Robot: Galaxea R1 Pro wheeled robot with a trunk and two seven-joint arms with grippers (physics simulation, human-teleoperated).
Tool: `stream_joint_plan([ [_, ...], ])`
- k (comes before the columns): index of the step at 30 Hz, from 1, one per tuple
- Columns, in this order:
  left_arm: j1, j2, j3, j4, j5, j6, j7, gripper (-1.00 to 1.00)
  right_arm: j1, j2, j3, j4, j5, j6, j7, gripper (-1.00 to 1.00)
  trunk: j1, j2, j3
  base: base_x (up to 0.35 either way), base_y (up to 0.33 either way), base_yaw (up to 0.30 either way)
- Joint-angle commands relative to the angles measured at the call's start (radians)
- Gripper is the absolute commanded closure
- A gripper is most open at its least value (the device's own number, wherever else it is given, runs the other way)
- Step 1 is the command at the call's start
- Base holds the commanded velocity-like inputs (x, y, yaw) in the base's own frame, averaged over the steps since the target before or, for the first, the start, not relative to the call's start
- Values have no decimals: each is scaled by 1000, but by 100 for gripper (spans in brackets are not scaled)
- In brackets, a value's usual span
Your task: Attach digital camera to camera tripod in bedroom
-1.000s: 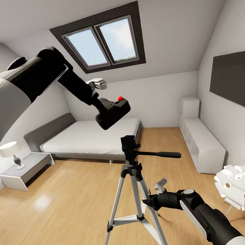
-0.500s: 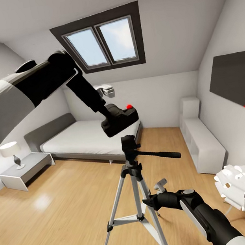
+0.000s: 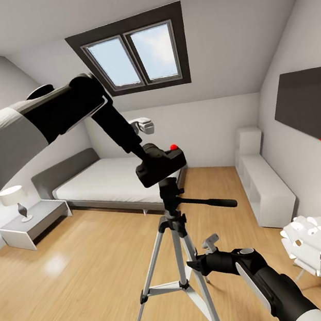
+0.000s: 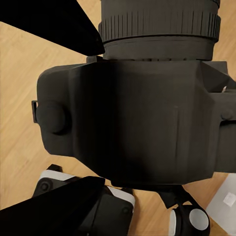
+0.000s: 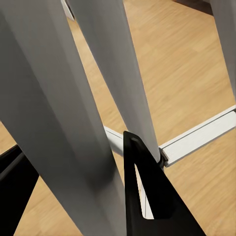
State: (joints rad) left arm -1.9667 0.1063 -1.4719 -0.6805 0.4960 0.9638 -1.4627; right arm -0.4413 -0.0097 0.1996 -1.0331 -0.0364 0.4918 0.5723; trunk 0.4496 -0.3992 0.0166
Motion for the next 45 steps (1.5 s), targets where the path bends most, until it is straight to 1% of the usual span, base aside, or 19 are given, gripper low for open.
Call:
stream_joint_plan([
  [1,-1,0,-5,-1,5,10,-3,100,0,-1,1,-1,-2,7,0,100,0,-1,-1,0,0,0],
  [10,-1,-1,-10,-2,11,10,-2,100,0,-1,1,-1,-2,7,0,100,0,-1,-1,0,0,0],
  [28,-1,-15,-11,-1,12,10,-2,100,0,-1,1,-1,-2,7,1,100,0,-1,-1,0,0,0],
  [41,-1,-13,-13,-1,11,10,-2,100,1,-3,1,-1,-5,5,3,100,0,-1,-1,0,0,0],
  [45,-1,-14,-26,-1,11,9,-2,100,1,-3,1,-1,-5,4,3,100,0,-1,-1,0,0,0],
])
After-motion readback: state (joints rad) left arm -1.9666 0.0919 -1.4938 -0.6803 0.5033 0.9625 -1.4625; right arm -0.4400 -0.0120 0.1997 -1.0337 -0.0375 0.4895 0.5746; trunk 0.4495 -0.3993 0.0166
